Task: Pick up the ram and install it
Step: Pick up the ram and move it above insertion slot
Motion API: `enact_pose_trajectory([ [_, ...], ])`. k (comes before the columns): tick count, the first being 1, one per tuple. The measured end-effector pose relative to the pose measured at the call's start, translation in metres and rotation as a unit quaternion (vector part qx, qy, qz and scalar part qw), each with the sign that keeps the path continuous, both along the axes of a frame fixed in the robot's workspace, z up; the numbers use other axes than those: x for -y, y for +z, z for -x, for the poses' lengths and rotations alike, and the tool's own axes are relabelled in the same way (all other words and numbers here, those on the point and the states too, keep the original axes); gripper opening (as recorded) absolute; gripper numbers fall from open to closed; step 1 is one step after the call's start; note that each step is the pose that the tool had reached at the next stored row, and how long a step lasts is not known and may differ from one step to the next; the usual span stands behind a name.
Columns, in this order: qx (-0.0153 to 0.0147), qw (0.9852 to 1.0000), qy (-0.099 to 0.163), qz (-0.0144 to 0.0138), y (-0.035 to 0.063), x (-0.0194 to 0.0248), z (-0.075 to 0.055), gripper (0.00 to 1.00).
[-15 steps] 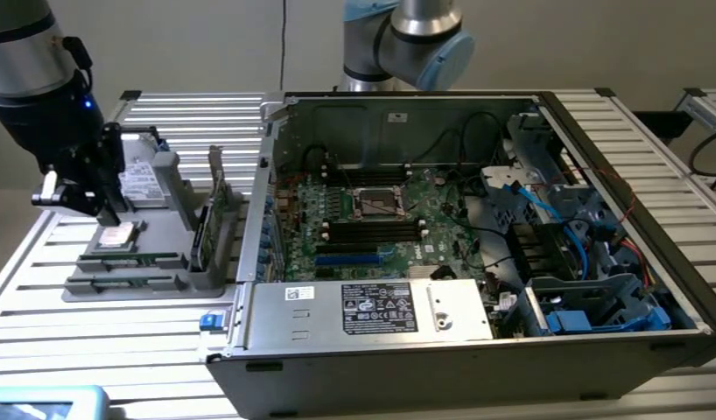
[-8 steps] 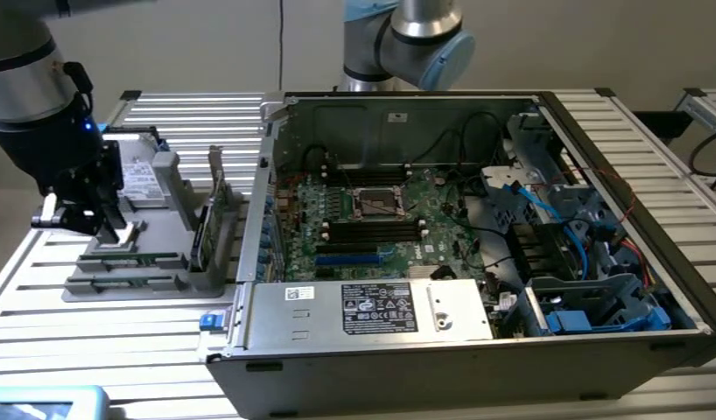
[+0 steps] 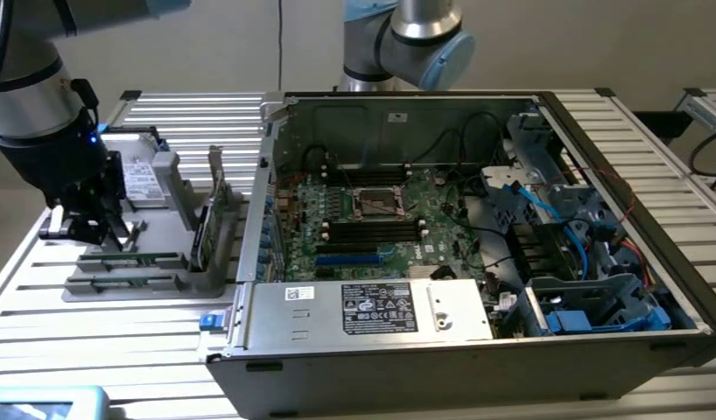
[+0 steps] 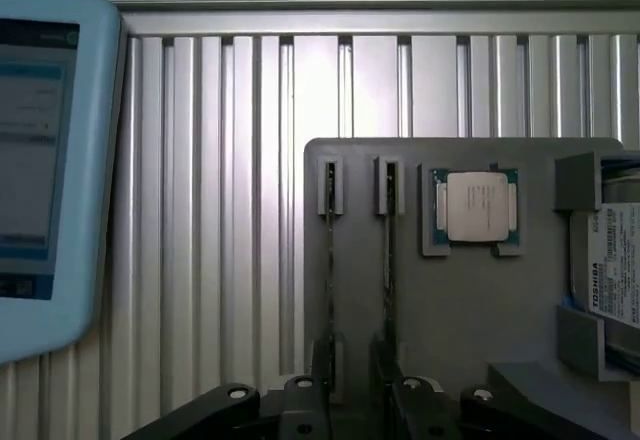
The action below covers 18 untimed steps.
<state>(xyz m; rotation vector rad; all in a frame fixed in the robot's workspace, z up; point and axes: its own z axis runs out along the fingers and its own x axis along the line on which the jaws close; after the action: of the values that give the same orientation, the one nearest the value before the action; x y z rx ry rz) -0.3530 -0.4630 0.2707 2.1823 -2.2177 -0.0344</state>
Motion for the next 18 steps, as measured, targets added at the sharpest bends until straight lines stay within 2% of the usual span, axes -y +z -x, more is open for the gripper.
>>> enact_pose_trajectory([
  [2, 0.0, 1.0, 0.003, 0.0, -0.0036, 0.0005, 0.001, 0.32],
  [3, 0.0, 1.0, 0.004, 0.0, -0.0054, 0.001, 0.001, 0.38],
  [10, 0.0001, 0.9999, 0.014, -0.0001, -0.0182, 0.0062, 0.001, 0.38],
  [18, 0.0, 0.9998, 0.021, 0.0, -0.0327, 0.0088, 0.001, 0.38],
])
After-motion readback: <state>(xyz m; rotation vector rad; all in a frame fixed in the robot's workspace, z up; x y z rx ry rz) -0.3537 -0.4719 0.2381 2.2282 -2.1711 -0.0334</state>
